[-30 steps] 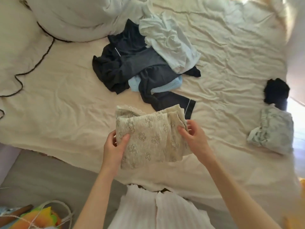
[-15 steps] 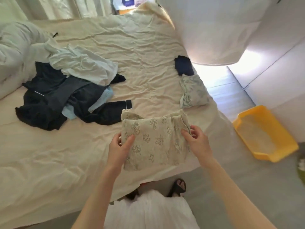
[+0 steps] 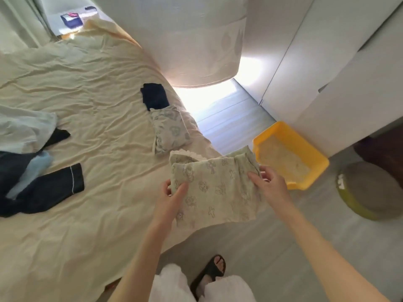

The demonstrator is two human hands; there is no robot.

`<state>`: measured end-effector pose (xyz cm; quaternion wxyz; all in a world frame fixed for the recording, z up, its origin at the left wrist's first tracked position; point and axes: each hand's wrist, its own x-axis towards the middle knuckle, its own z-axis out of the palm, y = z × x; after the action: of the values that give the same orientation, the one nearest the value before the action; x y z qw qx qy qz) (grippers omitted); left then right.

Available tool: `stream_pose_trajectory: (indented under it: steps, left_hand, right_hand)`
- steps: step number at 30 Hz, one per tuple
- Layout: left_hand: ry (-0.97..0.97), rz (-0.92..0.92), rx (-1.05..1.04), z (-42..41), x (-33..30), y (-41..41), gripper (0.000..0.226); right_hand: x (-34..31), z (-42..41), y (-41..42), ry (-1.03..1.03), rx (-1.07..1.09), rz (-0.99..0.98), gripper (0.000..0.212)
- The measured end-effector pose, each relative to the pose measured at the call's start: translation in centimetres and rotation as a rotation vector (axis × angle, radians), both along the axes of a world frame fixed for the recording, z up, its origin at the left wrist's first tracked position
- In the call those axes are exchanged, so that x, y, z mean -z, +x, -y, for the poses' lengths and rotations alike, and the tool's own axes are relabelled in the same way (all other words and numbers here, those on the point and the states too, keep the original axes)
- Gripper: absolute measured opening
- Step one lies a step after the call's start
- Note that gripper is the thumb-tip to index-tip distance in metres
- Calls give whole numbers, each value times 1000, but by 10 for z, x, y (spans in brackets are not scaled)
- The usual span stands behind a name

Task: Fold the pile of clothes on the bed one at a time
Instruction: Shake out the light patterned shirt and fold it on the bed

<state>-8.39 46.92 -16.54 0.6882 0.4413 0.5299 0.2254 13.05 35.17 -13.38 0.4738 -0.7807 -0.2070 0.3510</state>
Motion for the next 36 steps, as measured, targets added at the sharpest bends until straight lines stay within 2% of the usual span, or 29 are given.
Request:
stream_pose_trajectory:
  steps: [4, 9, 16, 22, 25, 32, 36]
  left_hand:
    - [-13, -6, 92, 10, 5, 84, 30]
    - [-36, -5, 67, 3, 10, 167, 25]
    - [-27, 3, -82, -57, 24, 270, 34]
    - [-43, 1, -174, -113, 30, 327, 52]
    - [-69, -3, -305, -142, 30, 335, 53]
    - [-68, 54, -703, -194, 48, 354, 38]
    - [-61, 92, -919, -225, 65, 365, 34]
  right_hand:
    - [-4, 23, 88, -32, 36, 24, 10]
    - [3, -2, 177, -52, 11, 37, 11]
    - [5, -89, 289, -58, -148, 27, 19]
    - [-4, -186, 365, -130, -362, 46, 32]
    - [-1, -246, 379, -156, -497, 82, 29]
    - [21, -406, 381, -166, -836, 98, 12]
    - [40, -487, 365, -157, -1014, 142, 13]
